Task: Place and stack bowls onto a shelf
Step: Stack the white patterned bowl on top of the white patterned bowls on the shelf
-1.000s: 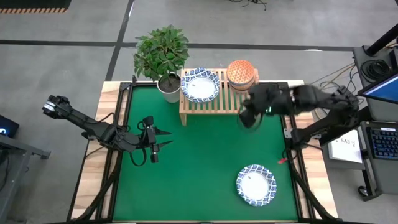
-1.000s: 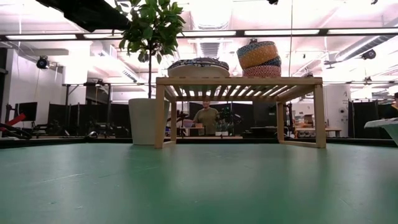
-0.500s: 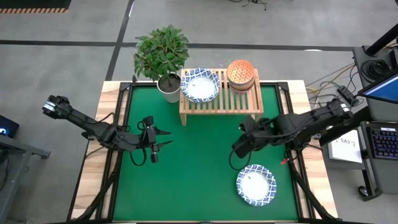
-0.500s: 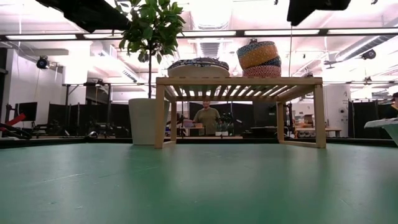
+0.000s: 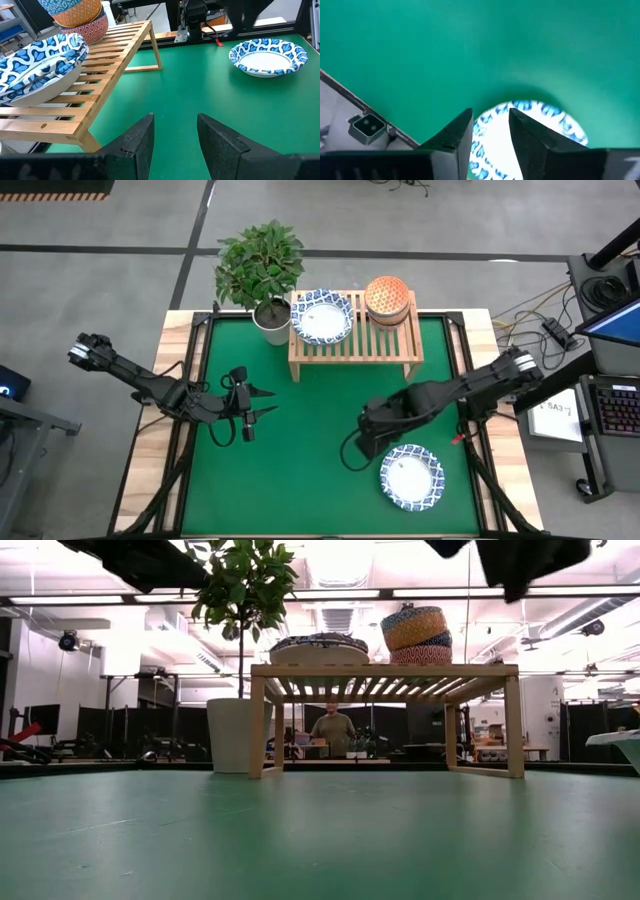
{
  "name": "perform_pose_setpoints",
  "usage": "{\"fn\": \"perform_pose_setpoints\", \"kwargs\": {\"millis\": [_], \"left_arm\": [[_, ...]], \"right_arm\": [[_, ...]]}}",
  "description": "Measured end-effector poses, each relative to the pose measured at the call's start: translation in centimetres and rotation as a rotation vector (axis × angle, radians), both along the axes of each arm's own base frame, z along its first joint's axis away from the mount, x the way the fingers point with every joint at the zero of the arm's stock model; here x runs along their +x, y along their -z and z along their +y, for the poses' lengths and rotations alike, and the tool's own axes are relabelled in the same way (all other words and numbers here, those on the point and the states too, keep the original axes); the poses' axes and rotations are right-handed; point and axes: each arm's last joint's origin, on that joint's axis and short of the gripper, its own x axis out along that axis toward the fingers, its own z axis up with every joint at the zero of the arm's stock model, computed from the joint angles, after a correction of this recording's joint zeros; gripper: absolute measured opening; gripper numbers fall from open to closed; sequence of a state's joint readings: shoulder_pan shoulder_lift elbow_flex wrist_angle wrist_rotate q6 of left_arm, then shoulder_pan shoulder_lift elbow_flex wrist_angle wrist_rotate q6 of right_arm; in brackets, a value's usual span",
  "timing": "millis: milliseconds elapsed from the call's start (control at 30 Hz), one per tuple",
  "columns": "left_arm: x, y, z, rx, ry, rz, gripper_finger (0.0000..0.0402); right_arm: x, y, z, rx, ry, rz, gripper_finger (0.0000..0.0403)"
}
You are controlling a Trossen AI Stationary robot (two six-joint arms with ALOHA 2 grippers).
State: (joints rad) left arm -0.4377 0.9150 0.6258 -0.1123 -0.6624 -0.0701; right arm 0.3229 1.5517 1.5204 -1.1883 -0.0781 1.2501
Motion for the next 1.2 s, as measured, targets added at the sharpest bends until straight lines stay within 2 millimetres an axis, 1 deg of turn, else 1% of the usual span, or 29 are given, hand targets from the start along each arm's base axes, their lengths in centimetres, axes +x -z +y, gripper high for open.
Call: {"fn": "perform_pose_setpoints", "kwargs": {"millis": [67, 167, 333, 433, 500, 600, 700, 967, 1067, 1200], "left_arm": [[0.0, 0.0, 0.0, 0.000, 0.000, 0.000, 0.0132], [0.0, 0.0, 0.0, 0.000, 0.000, 0.000, 0.0132], [0.0, 0.0, 0.0, 0.000, 0.000, 0.000, 0.0132], [0.0, 0.0, 0.0, 0.000, 0.000, 0.000, 0.0132], [0.0, 0.0, 0.0, 0.000, 0.000, 0.000, 0.0132], [0.0, 0.0, 0.0, 0.000, 0.000, 0.000, 0.0132], [0.0, 0.0, 0.0, -0.002, -0.001, -0.001, 0.0132], [0.0, 0.0, 0.0, -0.003, -0.001, -0.003, 0.0132], [0.0, 0.0, 0.0, -0.003, -0.001, -0.002, 0.0132], [0.0, 0.0, 0.0, -0.003, -0.001, -0.001, 0.0132]], "right_arm": [[0.3, 0.8, 0.7, 0.036, 0.020, 0.048, 0.0123], [0.7, 2.3, 2.4, 0.059, 0.031, 0.117, 0.0133], [1.1, 5.3, 5.5, 0.038, 0.051, 0.221, 0.0142], [1.5, 7.2, 6.6, 0.020, 0.066, 0.274, 0.0143], [1.9, 8.4, 7.1, 0.029, 0.042, 0.301, 0.0144], [2.3, 9.7, 7.5, 0.066, 0.003, 0.351, 0.0144], [2.8, 10.8, 7.8, 0.075, -0.038, 0.346, 0.0144], [3.9, 12.4, 7.6, 0.080, -0.072, 0.336, 0.0136], [4.1, 12.8, 7.5, 0.072, -0.080, 0.341, 0.0118], [4.3, 13.0, 7.1, 0.072, -0.084, 0.341, 0.0072]]}}
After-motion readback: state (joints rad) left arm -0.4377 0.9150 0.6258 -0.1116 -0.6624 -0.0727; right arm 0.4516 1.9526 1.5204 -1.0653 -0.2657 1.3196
